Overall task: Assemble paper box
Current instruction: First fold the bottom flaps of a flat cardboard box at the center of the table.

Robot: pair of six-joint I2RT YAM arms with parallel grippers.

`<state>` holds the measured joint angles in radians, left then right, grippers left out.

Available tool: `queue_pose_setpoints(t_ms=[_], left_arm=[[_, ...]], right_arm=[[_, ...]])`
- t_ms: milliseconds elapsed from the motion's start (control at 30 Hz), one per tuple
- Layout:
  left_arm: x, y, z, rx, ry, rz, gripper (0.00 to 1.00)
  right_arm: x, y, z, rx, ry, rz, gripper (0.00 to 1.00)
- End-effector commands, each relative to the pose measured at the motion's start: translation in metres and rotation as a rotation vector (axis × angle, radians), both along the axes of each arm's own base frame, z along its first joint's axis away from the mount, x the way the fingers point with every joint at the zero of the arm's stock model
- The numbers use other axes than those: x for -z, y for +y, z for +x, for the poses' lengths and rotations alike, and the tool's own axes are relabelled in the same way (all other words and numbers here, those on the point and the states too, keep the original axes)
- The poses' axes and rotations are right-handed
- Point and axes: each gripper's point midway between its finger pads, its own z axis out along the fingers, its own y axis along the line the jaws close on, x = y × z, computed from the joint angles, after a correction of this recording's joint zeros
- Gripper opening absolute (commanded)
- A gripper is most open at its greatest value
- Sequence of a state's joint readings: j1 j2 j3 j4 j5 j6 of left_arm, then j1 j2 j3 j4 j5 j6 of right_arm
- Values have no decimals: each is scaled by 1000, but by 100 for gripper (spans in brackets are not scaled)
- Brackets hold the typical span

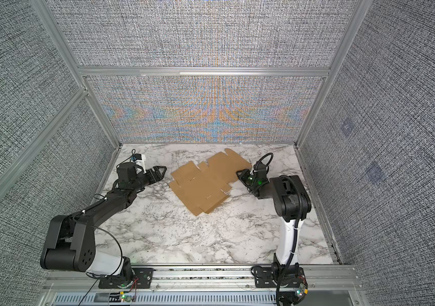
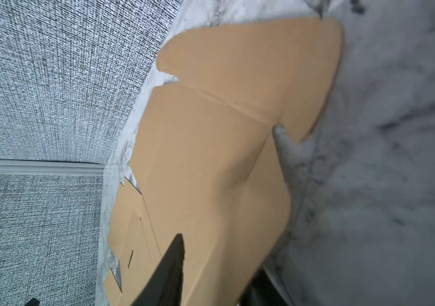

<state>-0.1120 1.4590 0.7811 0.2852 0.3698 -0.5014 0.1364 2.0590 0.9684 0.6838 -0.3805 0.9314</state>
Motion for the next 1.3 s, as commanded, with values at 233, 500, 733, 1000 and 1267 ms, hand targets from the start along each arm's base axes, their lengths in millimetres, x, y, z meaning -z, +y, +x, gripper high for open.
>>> queue_pose_setpoints(t_ms=[233,500,733,1000,1267], left_arm=[[-20,2,1,78,-92,135,88],[-39,-15,-4,196,-154,116,88],[-61,-38,-14,400,-257,161,89],[-96,-51,-21,569,-363,255,93],[-126,-57,-15,708,-485,412,90]], right_arm=[[-37,9,16,-103,-133,-16,1],[-77,22,1,-280,-307,-15,0],[-103,35,-24,-332,-474,-50,0],[-127,65,-53,-468,-674,-212,0],[-144,100,-83,-620,-920,-362,0]])
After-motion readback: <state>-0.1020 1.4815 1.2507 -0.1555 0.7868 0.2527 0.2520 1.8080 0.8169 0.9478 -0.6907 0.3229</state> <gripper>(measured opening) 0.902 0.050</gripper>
